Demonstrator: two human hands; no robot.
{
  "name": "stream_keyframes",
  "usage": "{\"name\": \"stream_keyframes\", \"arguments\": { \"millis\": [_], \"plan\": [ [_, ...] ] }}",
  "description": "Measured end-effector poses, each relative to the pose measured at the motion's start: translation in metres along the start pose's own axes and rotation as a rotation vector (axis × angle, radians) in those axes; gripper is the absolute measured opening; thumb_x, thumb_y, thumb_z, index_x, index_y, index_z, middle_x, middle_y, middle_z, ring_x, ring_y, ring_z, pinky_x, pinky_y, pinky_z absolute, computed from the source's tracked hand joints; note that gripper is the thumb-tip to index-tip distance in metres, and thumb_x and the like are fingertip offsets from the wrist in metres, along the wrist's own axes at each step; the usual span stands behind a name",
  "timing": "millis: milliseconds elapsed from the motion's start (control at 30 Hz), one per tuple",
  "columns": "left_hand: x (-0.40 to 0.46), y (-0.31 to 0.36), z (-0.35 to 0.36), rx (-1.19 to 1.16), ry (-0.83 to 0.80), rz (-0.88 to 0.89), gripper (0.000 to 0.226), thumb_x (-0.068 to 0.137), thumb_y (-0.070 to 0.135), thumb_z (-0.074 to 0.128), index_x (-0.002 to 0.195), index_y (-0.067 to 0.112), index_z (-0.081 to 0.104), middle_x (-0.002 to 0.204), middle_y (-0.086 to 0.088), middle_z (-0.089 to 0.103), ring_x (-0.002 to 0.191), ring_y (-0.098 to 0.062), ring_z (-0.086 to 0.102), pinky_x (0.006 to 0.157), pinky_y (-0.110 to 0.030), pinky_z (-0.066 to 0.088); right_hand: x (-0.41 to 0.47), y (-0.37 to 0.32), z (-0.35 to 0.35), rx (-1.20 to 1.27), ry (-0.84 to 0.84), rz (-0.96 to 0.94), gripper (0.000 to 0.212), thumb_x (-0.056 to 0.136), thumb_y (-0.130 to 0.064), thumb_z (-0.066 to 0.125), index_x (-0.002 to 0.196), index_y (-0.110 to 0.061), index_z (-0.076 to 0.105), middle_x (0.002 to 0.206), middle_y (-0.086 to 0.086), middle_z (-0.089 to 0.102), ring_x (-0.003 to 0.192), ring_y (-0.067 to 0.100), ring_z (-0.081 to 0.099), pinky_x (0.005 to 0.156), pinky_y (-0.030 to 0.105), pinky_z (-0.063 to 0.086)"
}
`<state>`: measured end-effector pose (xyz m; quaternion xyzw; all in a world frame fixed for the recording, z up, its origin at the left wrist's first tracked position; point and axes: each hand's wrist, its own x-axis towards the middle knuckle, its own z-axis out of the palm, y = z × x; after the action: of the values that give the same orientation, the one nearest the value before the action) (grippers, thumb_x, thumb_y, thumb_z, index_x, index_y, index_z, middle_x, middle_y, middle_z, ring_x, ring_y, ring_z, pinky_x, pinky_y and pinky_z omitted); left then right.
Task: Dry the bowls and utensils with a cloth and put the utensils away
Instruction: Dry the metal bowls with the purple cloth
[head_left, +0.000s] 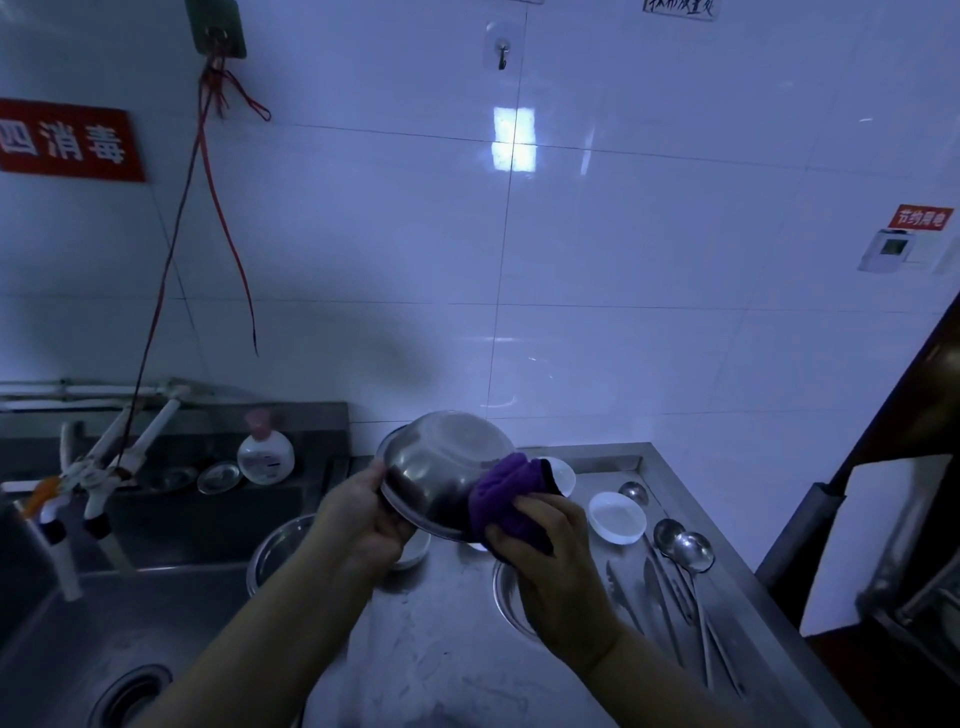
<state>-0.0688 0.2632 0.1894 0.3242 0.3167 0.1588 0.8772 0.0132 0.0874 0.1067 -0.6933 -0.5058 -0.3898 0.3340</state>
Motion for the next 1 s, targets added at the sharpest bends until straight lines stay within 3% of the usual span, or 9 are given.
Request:
{"name": "stream_keyframes", "arguments": {
  "millis": [67, 133, 300, 400, 500, 700, 800, 900, 1000],
  "plan": [
    [0.002, 0.002, -0.004, 0.02, 0.01, 0.005, 0.035, 0.1, 0.022, 0.042, 0.121, -0.001, 0.056, 0.112, -0.019, 0.065, 0.095, -0.03, 0.063, 0.065, -0.042, 0.057, -0.001, 0.004, 0.002, 0.056, 0.019, 0.05, 0.05, 0.071, -0.005, 0.081, 0.111, -0.022, 0.056, 0.122, 0.005, 0.046, 0.112, 0.022, 0.046, 0.087, 0.034, 0.052],
    [0.003, 0.003, -0.009, 0.057, 0.006, 0.008, 0.036, 0.101, 0.023, 0.039, 0.123, 0.0, 0.056, 0.119, -0.019, 0.063, 0.102, -0.031, 0.061, 0.068, -0.04, 0.051, 0.001, 0.007, 0.002, 0.116, 0.036, 0.086, 0.034, 0.08, -0.007, 0.071, 0.108, -0.021, 0.056, 0.122, 0.004, 0.046, 0.113, 0.02, 0.046, 0.091, 0.031, 0.049],
    [0.007, 0.01, -0.026, 0.174, 0.008, 0.071, 0.035, 0.1, 0.023, 0.039, 0.11, 0.0, 0.062, 0.105, -0.018, 0.068, 0.095, -0.029, 0.063, 0.071, -0.039, 0.049, 0.006, 0.014, 0.005, 0.268, 0.057, 0.276, 0.042, 0.073, 0.014, 0.058, 0.101, -0.018, 0.056, 0.115, -0.001, 0.053, 0.108, 0.01, 0.048, 0.095, 0.018, 0.043],
    [0.011, 0.01, -0.039, 0.322, 0.001, 0.09, 0.034, 0.099, 0.025, 0.043, 0.1, 0.0, 0.065, 0.088, -0.017, 0.073, 0.081, -0.027, 0.068, 0.07, -0.035, 0.051, 0.014, 0.018, 0.012, 0.348, -0.027, 0.381, 0.042, 0.075, 0.019, 0.058, 0.103, -0.012, 0.062, 0.114, 0.008, 0.059, 0.108, 0.023, 0.056, 0.095, 0.033, 0.049],
    [0.014, 0.005, -0.055, 0.509, 0.0, 0.096, 0.035, 0.097, 0.028, 0.047, 0.103, -0.001, 0.066, 0.099, -0.024, 0.069, 0.093, -0.035, 0.065, 0.079, -0.039, 0.051, 0.024, 0.018, 0.028, 0.379, -0.104, 0.409, 0.026, 0.077, 0.019, 0.058, 0.099, 0.007, 0.067, 0.11, 0.015, 0.061, 0.101, 0.038, 0.06, 0.089, 0.043, 0.052],
    [0.028, 0.019, -0.09, 0.851, -0.049, 0.229, 0.023, 0.098, 0.016, 0.045, 0.081, 0.022, 0.06, 0.086, 0.0, 0.062, 0.073, -0.008, 0.059, 0.065, -0.022, 0.047, 0.041, -0.01, 0.074, 0.393, -0.251, 0.335, 0.043, 0.069, 0.025, 0.063, 0.104, 0.002, 0.07, 0.112, 0.003, 0.059, 0.102, 0.031, 0.059, 0.088, 0.035, 0.05],
    [0.042, 0.044, -0.106, 0.941, -0.003, 0.303, 0.023, 0.096, 0.017, 0.047, 0.079, 0.013, 0.062, 0.077, -0.001, 0.063, 0.066, -0.01, 0.06, 0.06, -0.018, 0.047, 0.044, -0.022, 0.102, 0.392, -0.2, 0.404, 0.044, 0.069, 0.026, 0.062, 0.105, 0.001, 0.069, 0.111, 0.005, 0.06, 0.102, 0.028, 0.058, 0.091, 0.03, 0.048],
    [0.062, 0.075, -0.122, 1.111, 0.055, 0.407, 0.018, 0.089, 0.015, 0.056, 0.08, 0.0, 0.058, 0.072, -0.014, 0.059, 0.068, -0.025, 0.054, 0.065, -0.035, 0.045, 0.035, -0.026, 0.121, 0.387, -0.183, 0.577, 0.041, 0.074, 0.025, 0.058, 0.107, 0.001, 0.067, 0.111, 0.009, 0.061, 0.103, 0.028, 0.058, 0.093, 0.032, 0.048],
    [0.088, 0.091, -0.139, 1.417, 0.021, 0.479, 0.017, 0.087, 0.017, 0.058, 0.079, 0.003, 0.053, 0.075, -0.019, 0.059, 0.07, -0.03, 0.055, 0.067, -0.046, 0.044, 0.015, -0.026, 0.13, 0.373, -0.234, 0.732, 0.04, 0.077, 0.024, 0.056, 0.107, 0.001, 0.067, 0.111, 0.013, 0.064, 0.104, 0.029, 0.058, 0.092, 0.031, 0.046]
  ]
}}
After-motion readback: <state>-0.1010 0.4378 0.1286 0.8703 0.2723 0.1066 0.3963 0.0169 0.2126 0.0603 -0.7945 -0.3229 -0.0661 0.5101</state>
